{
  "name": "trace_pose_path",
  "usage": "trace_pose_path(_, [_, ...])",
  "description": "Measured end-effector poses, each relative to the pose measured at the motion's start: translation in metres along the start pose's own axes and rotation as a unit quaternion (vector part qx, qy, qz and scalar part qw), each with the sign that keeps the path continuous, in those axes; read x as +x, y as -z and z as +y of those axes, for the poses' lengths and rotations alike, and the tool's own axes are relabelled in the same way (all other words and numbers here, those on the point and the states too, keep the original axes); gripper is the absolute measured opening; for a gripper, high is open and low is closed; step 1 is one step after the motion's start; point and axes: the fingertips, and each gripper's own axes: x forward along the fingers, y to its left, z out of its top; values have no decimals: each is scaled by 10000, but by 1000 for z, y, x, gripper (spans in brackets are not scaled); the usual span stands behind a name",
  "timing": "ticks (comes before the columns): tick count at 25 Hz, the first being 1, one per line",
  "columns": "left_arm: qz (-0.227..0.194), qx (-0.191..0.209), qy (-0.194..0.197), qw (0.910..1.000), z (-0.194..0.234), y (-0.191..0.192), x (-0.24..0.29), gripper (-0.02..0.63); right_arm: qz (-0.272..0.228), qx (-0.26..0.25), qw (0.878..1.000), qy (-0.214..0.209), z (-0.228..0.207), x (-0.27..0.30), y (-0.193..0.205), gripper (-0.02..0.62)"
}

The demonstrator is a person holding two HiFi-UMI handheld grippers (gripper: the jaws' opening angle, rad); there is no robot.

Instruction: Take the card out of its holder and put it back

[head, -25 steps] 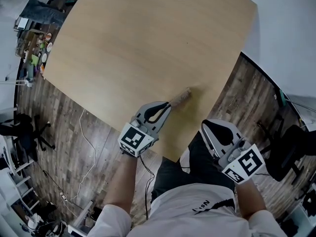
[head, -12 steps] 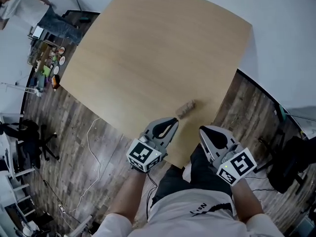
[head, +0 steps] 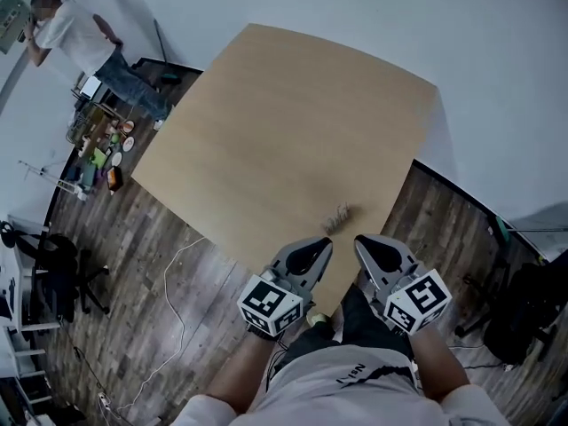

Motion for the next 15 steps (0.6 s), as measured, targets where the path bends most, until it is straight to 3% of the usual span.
trace_pose_path(9, [-324,169,-100,9993,-41,-61,-23,25,-357,-212,9991,9,28,-17,-49,12])
trace_pose_path(15, [-498,290,-105,9983,-56,-82,-37,25,-445,-505,9977,82,38,-31,-61,12])
